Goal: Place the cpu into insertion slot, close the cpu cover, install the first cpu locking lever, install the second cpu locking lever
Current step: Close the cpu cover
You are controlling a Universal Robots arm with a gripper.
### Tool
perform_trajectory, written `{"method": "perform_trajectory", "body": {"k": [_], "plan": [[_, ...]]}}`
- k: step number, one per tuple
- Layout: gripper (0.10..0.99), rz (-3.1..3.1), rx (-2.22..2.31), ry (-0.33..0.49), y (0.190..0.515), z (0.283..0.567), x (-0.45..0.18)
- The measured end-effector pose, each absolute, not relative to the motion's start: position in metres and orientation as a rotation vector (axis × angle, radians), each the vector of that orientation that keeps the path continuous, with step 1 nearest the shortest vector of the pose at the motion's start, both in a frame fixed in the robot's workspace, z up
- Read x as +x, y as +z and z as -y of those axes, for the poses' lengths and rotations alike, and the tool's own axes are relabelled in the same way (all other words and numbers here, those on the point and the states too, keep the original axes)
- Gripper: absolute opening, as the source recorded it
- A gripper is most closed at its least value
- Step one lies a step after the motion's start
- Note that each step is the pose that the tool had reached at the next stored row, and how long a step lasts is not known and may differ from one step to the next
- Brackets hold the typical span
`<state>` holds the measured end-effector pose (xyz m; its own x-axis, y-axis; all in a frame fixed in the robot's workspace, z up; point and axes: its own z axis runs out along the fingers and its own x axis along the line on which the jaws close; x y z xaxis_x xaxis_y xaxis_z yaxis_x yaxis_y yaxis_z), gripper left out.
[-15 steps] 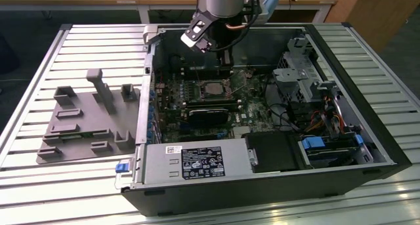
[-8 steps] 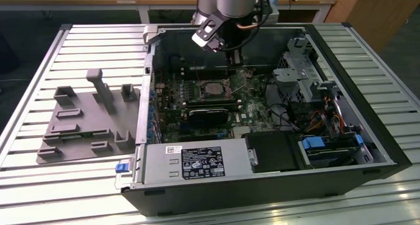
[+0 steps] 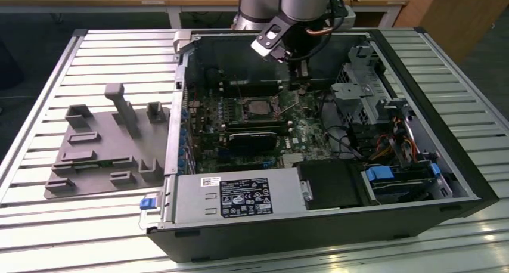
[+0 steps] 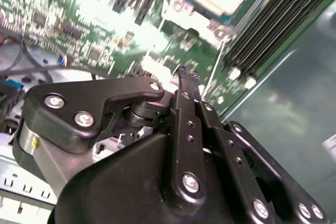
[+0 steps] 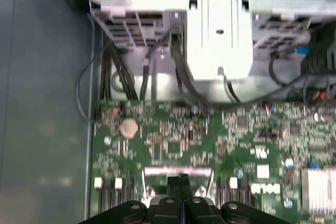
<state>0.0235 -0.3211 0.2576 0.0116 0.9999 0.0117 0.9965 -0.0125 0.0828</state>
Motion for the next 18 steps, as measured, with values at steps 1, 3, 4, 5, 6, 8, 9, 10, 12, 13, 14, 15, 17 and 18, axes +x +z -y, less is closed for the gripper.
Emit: {"method": "perform_trajectory", "body": {"k": [1,3,4,5,6,8,9,10,12,13,14,15,17,18], "plan": [[0.102,-2.171,2.197,0.103,0.258,0.321,0.027],[0.102,-2.171,2.198,0.103,0.258,0.321,0.034],[0.102,-2.171,2.197,0.103,0.258,0.321,0.037],[0.102,-2.171,2.197,0.103,0.258,0.321,0.039],[0.102,-2.171,2.197,0.103,0.258,0.321,0.041],[0.102,-2.171,2.197,0.103,0.258,0.321,0.044],[0.102,-2.171,2.197,0.103,0.258,0.321,0.046],[0.102,-2.171,2.197,0.103,0.257,0.321,0.046],[0.102,-2.171,2.197,0.103,0.257,0.321,0.048],[0.102,-2.171,2.197,0.103,0.257,0.321,0.049],[0.102,-2.171,2.198,0.103,0.256,0.321,0.049],[0.102,-2.171,2.198,0.103,0.255,0.321,0.049],[0.102,-2.169,2.200,0.103,0.253,0.321,0.049],[0.102,-2.167,2.201,0.103,0.252,0.321,0.050]]}}
